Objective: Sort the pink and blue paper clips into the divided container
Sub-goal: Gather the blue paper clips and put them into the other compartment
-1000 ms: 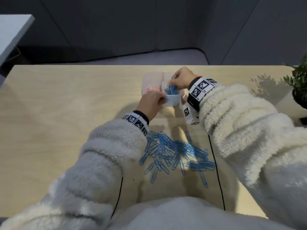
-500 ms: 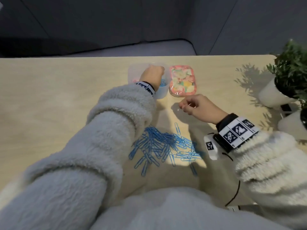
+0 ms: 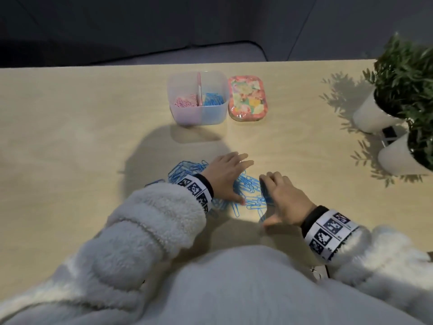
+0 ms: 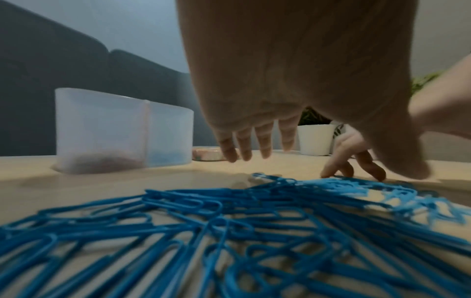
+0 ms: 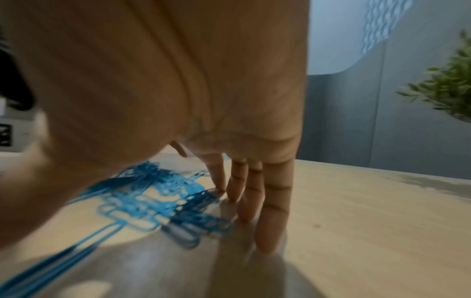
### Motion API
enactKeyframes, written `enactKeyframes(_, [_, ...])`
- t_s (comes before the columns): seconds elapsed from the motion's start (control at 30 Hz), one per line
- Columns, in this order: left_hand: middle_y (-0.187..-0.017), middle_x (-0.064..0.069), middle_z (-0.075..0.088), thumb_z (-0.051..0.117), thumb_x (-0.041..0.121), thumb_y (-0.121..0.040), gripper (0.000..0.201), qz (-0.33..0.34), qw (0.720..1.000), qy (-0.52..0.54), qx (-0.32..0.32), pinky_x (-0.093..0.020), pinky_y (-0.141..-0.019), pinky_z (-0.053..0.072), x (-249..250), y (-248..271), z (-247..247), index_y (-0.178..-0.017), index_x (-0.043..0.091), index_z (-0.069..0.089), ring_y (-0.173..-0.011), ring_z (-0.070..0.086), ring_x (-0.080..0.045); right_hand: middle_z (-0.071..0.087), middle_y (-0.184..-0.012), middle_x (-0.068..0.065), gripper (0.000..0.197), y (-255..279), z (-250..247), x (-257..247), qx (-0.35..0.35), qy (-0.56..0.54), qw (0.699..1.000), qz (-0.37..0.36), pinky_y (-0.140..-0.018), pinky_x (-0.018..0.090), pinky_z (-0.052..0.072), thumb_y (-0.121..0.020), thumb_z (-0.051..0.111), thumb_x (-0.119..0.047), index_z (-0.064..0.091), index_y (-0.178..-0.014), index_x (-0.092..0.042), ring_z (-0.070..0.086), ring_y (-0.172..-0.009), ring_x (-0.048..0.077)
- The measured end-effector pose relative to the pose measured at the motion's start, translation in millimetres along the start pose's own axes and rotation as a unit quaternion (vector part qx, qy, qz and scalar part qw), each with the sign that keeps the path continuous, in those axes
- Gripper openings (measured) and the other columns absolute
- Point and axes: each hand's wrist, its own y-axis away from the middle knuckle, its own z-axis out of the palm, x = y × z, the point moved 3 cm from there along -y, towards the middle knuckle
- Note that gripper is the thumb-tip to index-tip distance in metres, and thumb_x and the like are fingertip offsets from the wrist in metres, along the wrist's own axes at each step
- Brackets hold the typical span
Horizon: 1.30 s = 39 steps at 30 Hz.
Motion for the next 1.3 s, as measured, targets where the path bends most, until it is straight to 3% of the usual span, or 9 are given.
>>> enactKeyframes(0.1, [-0.156, -0.007, 0.016, 0.073, 0.066, -0.054, 0.116, -0.024, 0.997, -0.052, -0.050, -0.042, -0.117, 0.020, 1, 1, 9, -0.145, 0.019, 0.019, -0.143, 0.015, -0.028, 0.032, -0.129, 0.005, 0.104, -4, 7, -10, 0.023, -0.011, 1.000, 0.016, -0.092, 0.038, 0.045, -0.049, 0.085, -0.038, 0.030, -0.134, -0.013, 0.037, -0.116, 0.027])
enactKeyframes(0.23, [-0.145, -0.009, 0.033, 0.071, 0.056, -0.066, 0.088, -0.012, 0.998, -0.055, -0.035, -0.042, -0.107, 0.034, -1, -1, 5, -0.135, 0.013, 0.039, -0.128, 0.034, -0.030, 0.044, -0.119, 0.011, 0.075, -23, -1, -11, 0.060, -0.119, 0.991, 0.026, -0.094, 0.038, 0.042, -0.057, 0.084, -0.019, 0.045, -0.121, -0.010, 0.047, -0.110, 0.031])
enactKeyframes(0.37, [-0.133, -0.009, 0.042, 0.059, 0.048, -0.082, 0.062, 0.012, 0.997, -0.067, -0.021, -0.038, -0.101, 0.039, -5, -5, -2, -0.131, 0.013, 0.044, -0.115, 0.041, -0.028, 0.051, -0.112, 0.012, 0.052, -36, -14, -13, 0.061, -0.125, 0.990, 0.003, -0.089, 0.037, 0.042, -0.067, 0.077, -0.013, 0.051, -0.112, -0.010, 0.053, -0.103, 0.031])
enactKeyframes(0.5, [-0.130, -0.006, 0.046, 0.071, 0.054, -0.067, 0.084, 0.026, 0.995, -0.088, -0.034, -0.038, -0.101, 0.039, -9, -4, -9, -0.134, 0.015, 0.039, -0.117, 0.042, -0.026, 0.049, -0.117, 0.009, 0.066, -34, -17, -3, 0.059, -0.113, 0.992, 0.004, -0.091, 0.040, 0.044, -0.062, 0.081, -0.028, 0.050, -0.118, -0.014, 0.048, -0.110, 0.030])
enactKeyframes(0.6, [-0.131, -0.004, 0.047, 0.074, 0.046, -0.064, 0.080, 0.040, 0.997, -0.059, -0.016, -0.041, -0.100, 0.041, -7, -1, -7, -0.131, 0.015, 0.044, -0.122, 0.041, -0.024, 0.040, -0.128, 0.005, 0.081, -24, -9, -4, 0.058, -0.065, 0.996, 0.009, -0.092, 0.039, 0.044, -0.063, 0.080, -0.037, 0.042, -0.132, -0.018, 0.039, -0.116, 0.027])
enactKeyframes(0.7, [-0.128, -0.005, 0.049, 0.068, 0.039, -0.073, 0.062, 0.033, 0.999, -0.032, -0.026, -0.041, -0.098, 0.042, -2, -1, -4, -0.126, 0.014, 0.049, -0.116, 0.046, -0.025, 0.041, -0.128, 0.003, 0.068, -22, -4, -13, 0.097, -0.052, 0.994, -0.005, -0.091, 0.037, 0.042, -0.074, 0.072, -0.039, 0.043, -0.133, -0.019, 0.038, -0.116, 0.025])
enactKeyframes(0.87, [-0.116, -0.008, 0.054, 0.054, 0.021, -0.090, 0.028, -0.008, 0.999, -0.028, -0.014, -0.037, -0.091, 0.044, 2, -3, -11, -0.116, 0.011, 0.057, -0.109, 0.050, -0.026, 0.054, -0.116, 0.007, 0.033, -34, -4, -21, 0.137, -0.079, 0.987, -0.008, -0.090, 0.036, 0.043, -0.087, 0.058, -0.019, 0.057, -0.120, -0.014, 0.045, -0.110, 0.026])
enactKeyframes(1.07, [-0.114, -0.010, 0.061, 0.052, 0.016, -0.091, 0.026, -0.068, 0.997, -0.017, -0.013, -0.040, -0.086, 0.046, -11, 6, -15, -0.116, 0.012, 0.059, -0.106, 0.057, -0.029, 0.060, -0.101, 0.010, 0.020, -37, -16, -23, 0.162, 0.010, 0.986, -0.047, -0.073, 0.034, 0.041, -0.090, 0.046, -0.011, 0.061, -0.103, -0.011, 0.051, -0.100, 0.030])
enactKeyframes(1.3, [-0.115, -0.010, 0.067, 0.050, 0.018, -0.092, 0.028, -0.104, 0.992, 0.041, 0.057, -0.040, -0.089, 0.046, -29, 21, -17, -0.117, 0.015, 0.061, -0.109, 0.058, -0.032, 0.064, -0.080, 0.017, 0.011, -50, -67, -19, 0.166, -0.164, 0.972, -0.015, -0.071, 0.032, 0.037, -0.080, 0.065, -0.008, 0.067, -0.088, -0.001, 0.057, -0.080, 0.029])
